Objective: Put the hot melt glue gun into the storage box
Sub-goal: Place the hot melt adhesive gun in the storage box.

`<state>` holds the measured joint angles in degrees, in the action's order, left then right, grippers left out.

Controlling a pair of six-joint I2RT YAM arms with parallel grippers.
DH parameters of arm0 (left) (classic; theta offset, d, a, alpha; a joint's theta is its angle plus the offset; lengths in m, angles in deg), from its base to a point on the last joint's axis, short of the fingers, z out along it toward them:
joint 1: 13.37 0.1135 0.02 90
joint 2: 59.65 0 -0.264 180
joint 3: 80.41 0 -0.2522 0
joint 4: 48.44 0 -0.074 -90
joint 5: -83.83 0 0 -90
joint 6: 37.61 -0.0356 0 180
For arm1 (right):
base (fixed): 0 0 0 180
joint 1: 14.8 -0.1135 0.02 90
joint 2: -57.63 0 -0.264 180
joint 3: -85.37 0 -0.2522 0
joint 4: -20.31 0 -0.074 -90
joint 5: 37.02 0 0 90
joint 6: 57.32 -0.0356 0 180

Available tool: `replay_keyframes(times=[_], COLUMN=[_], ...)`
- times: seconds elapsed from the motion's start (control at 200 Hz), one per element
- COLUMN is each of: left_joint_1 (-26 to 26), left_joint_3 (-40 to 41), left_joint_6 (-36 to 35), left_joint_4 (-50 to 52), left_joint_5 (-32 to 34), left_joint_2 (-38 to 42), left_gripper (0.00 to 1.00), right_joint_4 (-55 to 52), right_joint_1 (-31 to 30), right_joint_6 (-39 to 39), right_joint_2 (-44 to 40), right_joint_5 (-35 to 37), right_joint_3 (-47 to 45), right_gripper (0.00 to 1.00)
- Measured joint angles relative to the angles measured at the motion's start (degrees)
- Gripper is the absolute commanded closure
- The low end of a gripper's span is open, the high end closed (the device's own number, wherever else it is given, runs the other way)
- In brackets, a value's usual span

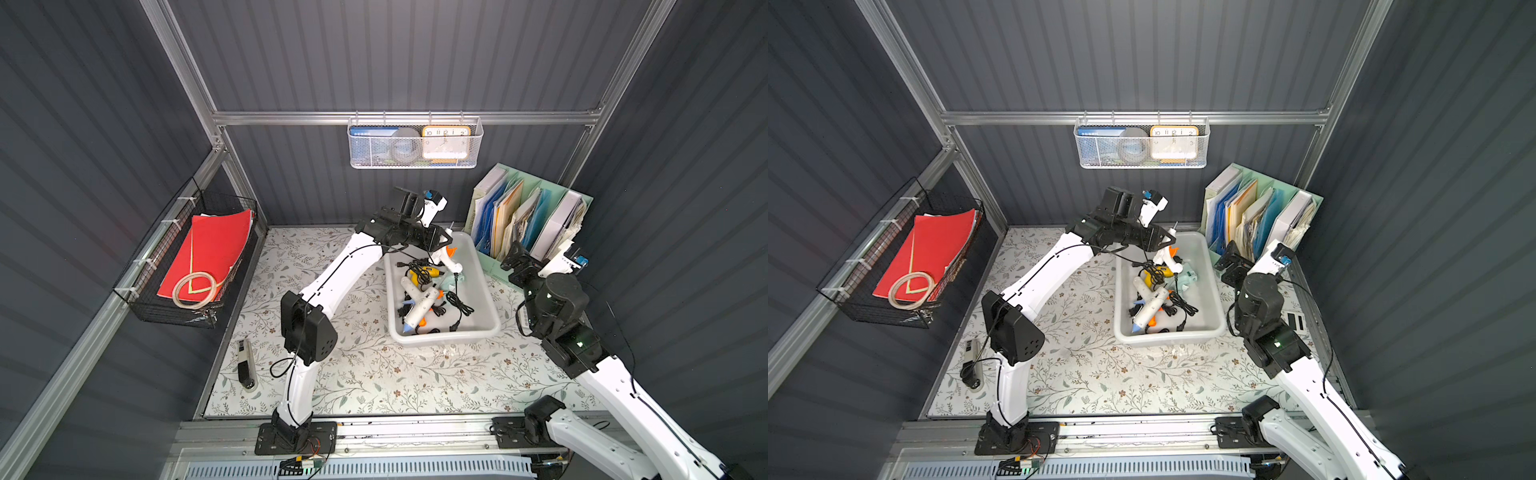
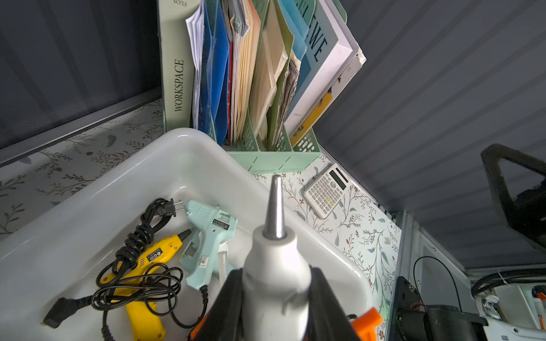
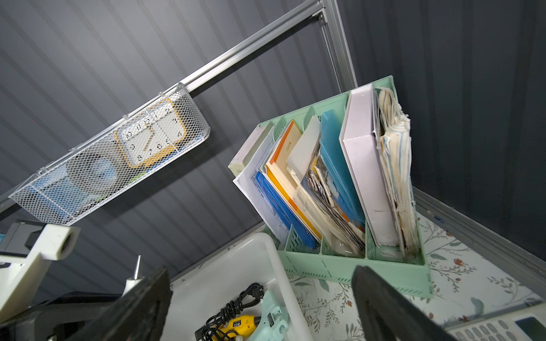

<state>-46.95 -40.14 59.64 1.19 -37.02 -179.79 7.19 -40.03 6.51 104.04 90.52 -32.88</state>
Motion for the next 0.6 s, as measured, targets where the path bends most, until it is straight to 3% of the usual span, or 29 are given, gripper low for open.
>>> replay_keyframes(times=[0.235, 0.6], left_joint_1=[-1.31, -3.48], left_joint_3=[-3.69, -7.91], left_joint_6=[-0.33, -0.13], left_joint_4=[0.26, 0.33], left_joint_5=[0.13, 8.28], left_joint_2=[-7.28, -15.8], left_gripper=[1.0, 1.0], right_joint_4=[-0.07, -0.24], right_joint_1=[0.0, 0.0], right_joint_6=[-0.15, -0.39], right_joint_2=[-0.07, -0.24], right_joint_5=[0.0, 0.02], right_joint_3=[-0.02, -0.04], right_gripper=[0.01, 0.01])
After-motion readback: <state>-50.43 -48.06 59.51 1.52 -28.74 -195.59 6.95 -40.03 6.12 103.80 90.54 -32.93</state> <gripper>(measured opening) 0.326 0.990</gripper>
